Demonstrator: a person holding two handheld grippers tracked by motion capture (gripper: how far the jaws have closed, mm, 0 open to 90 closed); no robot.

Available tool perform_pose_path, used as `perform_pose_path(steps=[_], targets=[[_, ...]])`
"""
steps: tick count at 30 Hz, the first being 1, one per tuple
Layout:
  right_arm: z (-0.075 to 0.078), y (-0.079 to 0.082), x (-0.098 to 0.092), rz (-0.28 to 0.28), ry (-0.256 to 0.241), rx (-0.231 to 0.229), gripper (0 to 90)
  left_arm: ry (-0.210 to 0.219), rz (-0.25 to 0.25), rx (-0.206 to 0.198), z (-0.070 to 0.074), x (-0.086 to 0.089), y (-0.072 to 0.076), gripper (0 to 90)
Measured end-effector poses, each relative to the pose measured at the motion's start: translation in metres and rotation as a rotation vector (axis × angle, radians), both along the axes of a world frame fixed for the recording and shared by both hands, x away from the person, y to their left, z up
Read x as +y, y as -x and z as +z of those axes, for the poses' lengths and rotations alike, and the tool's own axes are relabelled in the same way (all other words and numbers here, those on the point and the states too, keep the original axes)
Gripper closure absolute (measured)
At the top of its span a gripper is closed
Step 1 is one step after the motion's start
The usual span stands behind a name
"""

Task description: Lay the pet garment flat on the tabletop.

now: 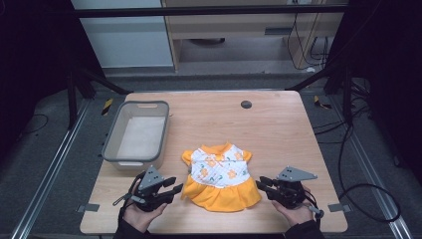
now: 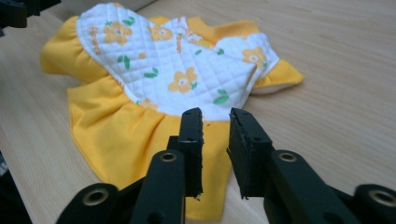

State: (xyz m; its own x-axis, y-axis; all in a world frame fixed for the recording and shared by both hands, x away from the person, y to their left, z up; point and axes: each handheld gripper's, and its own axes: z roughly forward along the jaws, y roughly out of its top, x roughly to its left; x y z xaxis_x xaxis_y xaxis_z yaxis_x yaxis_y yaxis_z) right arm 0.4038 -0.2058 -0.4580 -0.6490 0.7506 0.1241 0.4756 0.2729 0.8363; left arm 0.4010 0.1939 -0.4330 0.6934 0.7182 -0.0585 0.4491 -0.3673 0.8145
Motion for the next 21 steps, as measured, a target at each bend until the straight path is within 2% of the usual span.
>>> perform_pose_path(steps=[2,4,5,6,9,10,12,14,16,20,21], targets=[[0.0,-0.006,0.004,0.001,-0.01,-0.015,79.1,-0.004,-0.017,-0.023,0.003,-0.01,-0.005,64.8],[-0.002,-0.016,0.011,0.002,-0.02,-0.015,84.5,-0.008,-0.033,-0.032,0.004,-0.021,-0.009,69.0],[-0.002,-0.016,0.011,0.002,-0.02,-0.015,84.5,-0.015,-0.048,-0.032,0.003,-0.027,-0.012,69.0],[-0.006,-0.024,0.018,0.007,-0.016,-0.001,88.8,-0.029,-0.059,-0.03,0.001,-0.035,-0.016,71.6],[-0.011,-0.029,0.024,0.014,0.002,0.009,90.0,-0.063,-0.075,-0.012,-0.007,-0.049,-0.029,74.7],[-0.013,-0.031,0.026,0.02,0.014,0.012,90.0,-0.094,-0.065,-0.001,-0.012,-0.054,-0.035,75.5],[-0.02,-0.036,0.032,0.027,0.051,0.029,90.0,-0.126,-0.058,0.023,-0.02,-0.057,-0.041,77.5],[-0.023,-0.037,0.033,0.036,0.061,0.039,90.0,-0.166,-0.053,0.053,-0.028,-0.055,-0.043,78.0],[-0.032,-0.038,0.037,0.063,0.112,0.087,90.0,-0.19,-0.053,0.083,-0.035,-0.05,-0.042,78.9],[-0.036,-0.035,0.04,0.085,0.144,0.117,90.0,-0.22,-0.064,0.11,-0.042,-0.047,-0.041,78.9],[-0.036,-0.034,0.041,0.09,0.146,0.123,89.9,-0.234,-0.072,0.133,-0.045,-0.047,-0.04,78.9]])
